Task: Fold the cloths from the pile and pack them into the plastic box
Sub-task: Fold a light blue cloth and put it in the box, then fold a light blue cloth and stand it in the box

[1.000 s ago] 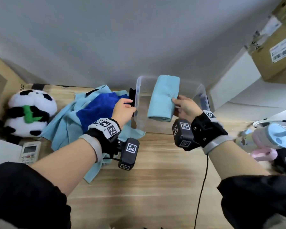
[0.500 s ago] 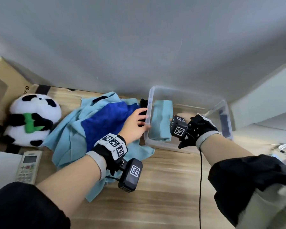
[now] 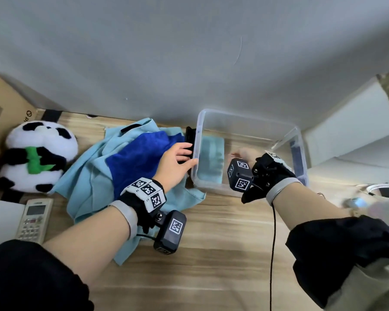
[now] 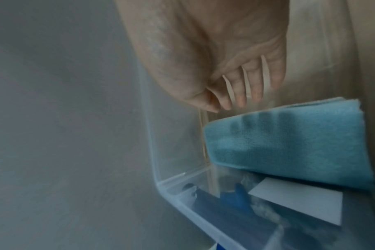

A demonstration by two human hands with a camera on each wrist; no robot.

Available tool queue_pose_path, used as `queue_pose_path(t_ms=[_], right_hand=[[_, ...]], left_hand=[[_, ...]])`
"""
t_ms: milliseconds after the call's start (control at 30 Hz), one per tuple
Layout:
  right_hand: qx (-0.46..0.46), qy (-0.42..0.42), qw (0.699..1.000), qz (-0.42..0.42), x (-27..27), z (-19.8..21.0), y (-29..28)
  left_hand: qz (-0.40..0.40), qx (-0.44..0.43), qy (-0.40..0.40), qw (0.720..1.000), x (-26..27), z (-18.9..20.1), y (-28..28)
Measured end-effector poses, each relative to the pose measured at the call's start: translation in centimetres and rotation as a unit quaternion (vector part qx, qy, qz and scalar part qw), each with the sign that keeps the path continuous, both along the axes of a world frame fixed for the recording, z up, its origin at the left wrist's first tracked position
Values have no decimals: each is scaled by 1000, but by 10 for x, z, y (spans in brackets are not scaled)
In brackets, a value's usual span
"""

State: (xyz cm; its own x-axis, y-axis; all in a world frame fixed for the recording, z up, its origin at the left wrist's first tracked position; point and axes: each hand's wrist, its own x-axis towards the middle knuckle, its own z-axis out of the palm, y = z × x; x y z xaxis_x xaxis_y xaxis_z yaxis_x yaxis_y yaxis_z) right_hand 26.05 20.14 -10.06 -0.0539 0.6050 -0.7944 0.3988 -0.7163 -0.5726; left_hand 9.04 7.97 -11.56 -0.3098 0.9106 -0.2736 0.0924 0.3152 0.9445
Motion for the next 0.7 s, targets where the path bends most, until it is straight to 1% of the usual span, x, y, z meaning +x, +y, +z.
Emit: queue_pose_path(t_ms=[67,167,200,267,367,400,467,533,567,633,700], right_hand=[[4,38,999,-30,3,9,-9],[64,115,991,-19,5,28,-29],[79,138,987,2,4,36,-40],[86,161,980,73,0,48,-61],[51,162,968,186,-9,56,-94],[28,148,962,229,-13,53,-103],[-29,80,950,300,-24,42,-126],[-41,-13,952,304,-34,23,-142],[-19,-48,956,288,-37,13,-149],[45,-77,963,255,-42,-3,-158],[106,-113,954,255,-44,-14,-163]], left_hand=[[33,12,24,999,-7,-3,-11],[67,8,103,992,-25,-11,-32],[74,-2,129,989,-32,-13,-40],[82,-35,173,981,-46,-18,-57],[72,-100,237,964,-63,-27,-81],[71,-123,251,958,-67,-29,-87],[72,-164,276,944,-73,-33,-100],[82,-192,276,938,-74,-33,-109],[90,-203,268,937,-74,-32,-114],[88,-217,242,942,-73,-30,-122],[57,-225,214,949,-73,-30,-126]])
